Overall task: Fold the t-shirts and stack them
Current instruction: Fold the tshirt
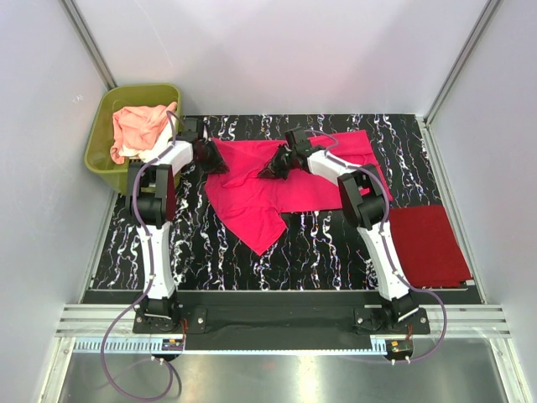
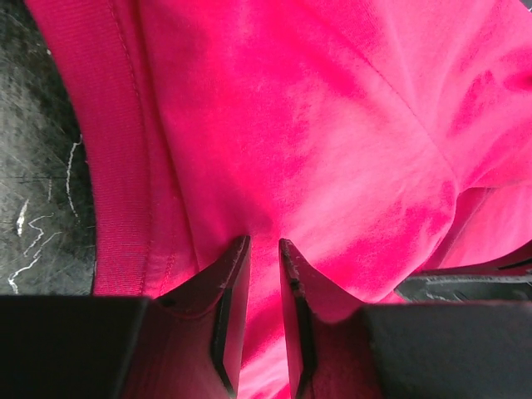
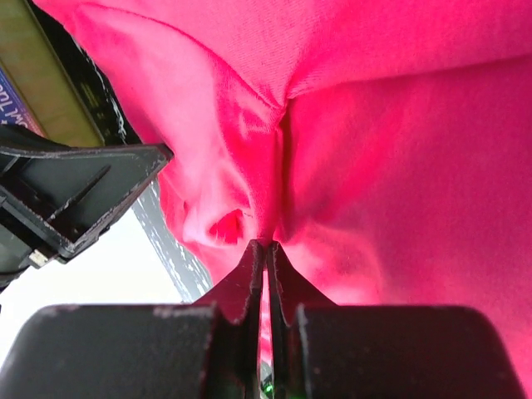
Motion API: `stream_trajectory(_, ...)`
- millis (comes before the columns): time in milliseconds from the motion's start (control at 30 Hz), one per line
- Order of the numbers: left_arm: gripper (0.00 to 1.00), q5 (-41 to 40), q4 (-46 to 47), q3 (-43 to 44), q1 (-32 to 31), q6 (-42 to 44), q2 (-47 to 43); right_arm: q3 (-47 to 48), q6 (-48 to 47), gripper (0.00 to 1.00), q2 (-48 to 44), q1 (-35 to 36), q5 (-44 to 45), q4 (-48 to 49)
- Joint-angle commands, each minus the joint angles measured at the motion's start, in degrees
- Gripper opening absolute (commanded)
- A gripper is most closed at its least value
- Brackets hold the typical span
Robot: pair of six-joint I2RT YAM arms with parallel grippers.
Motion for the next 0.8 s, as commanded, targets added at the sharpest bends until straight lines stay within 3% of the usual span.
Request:
stream_trajectory(0, 0.26, -1.7, -1.6, 2.2, 0.6, 1.9, 0.1, 1.1, -0.8, 0.0, -4.9, -0.6, -3.2, -1.8)
stream_trajectory(467, 0.26, -1.7, -3.4, 4.0, 0.6, 5.2, -1.0, -0.2, -4.2, 0.02, -5.1, -3.6, -8.1, -3.3)
stream_trajectory(567, 0.29, -1.7, -3.9, 4.0, 0.6, 5.2, -2.7, 1.5, -4.4, 0.09, -2.8, -3.6, -10.6, -3.4)
stream_trajectory(633, 0.35, -2.3, -4.7, 3.5, 0.6, 4.8, -4.3, 1.5, -5.3, 0.2, -2.1, -3.6, -11.2, -4.3)
stream_trajectory(767, 0.46, -4.2, -4.3, -1.1, 0.6, 3.2, -12.7, 1.3, -11.6, 0.3, -3.6, -3.7, -9.8, -9.7)
